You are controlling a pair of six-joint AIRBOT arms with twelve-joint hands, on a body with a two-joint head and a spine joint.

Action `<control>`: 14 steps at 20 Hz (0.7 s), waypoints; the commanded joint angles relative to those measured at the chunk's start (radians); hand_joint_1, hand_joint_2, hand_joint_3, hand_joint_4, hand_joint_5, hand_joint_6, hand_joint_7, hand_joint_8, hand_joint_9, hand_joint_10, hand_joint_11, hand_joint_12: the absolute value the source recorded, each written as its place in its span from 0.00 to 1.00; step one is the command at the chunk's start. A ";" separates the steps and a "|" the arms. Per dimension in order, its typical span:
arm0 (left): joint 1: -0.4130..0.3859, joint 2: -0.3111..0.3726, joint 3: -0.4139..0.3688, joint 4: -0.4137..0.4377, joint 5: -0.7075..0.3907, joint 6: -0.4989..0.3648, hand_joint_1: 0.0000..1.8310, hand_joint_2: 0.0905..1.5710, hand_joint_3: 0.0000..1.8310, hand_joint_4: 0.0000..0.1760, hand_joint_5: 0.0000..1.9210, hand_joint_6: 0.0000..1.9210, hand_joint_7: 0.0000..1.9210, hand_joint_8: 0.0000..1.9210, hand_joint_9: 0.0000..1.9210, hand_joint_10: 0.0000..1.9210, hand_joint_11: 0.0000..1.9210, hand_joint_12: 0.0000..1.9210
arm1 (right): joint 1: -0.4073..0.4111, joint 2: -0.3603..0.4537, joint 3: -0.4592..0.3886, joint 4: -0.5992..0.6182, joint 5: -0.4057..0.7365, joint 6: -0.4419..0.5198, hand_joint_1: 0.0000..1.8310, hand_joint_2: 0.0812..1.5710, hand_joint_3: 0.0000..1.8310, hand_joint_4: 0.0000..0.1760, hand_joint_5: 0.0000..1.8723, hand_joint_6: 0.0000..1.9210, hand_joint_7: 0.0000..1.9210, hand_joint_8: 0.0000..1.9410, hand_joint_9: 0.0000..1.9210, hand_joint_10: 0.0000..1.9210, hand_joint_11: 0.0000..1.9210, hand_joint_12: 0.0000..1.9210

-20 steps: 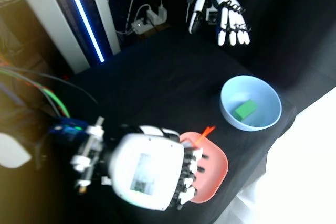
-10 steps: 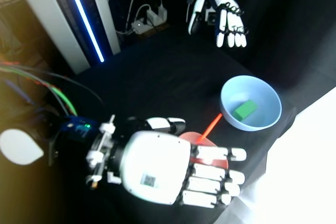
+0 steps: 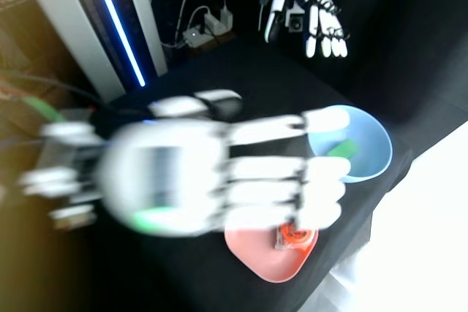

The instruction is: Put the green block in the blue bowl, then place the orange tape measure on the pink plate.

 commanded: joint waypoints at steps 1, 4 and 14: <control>0.003 0.009 -0.003 -0.013 -0.165 -0.007 0.49 0.59 0.00 0.15 0.19 0.00 0.11 0.00 0.07 0.00 0.00 0.31 | 0.002 0.005 -0.019 0.056 0.198 0.002 0.42 0.49 0.00 0.94 0.00 0.00 0.00 0.00 0.00 0.00 0.00 0.00; 0.035 0.018 -0.028 -0.022 -0.254 -0.006 0.45 0.59 0.00 0.25 0.13 0.00 0.11 0.00 0.10 0.00 0.00 0.23 | -0.164 0.103 -0.165 0.257 0.429 -0.093 0.51 0.51 0.01 0.99 0.00 0.00 0.01 0.00 0.00 0.00 0.00 0.00; 0.036 0.005 -0.054 -0.010 -0.285 0.001 0.05 0.73 0.01 0.36 0.00 0.00 0.01 0.00 0.06 0.01 0.00 0.27 | -0.446 0.158 -0.377 0.489 0.755 -0.182 0.47 0.53 0.01 0.99 0.03 0.00 0.00 0.00 0.00 0.00 0.00 0.00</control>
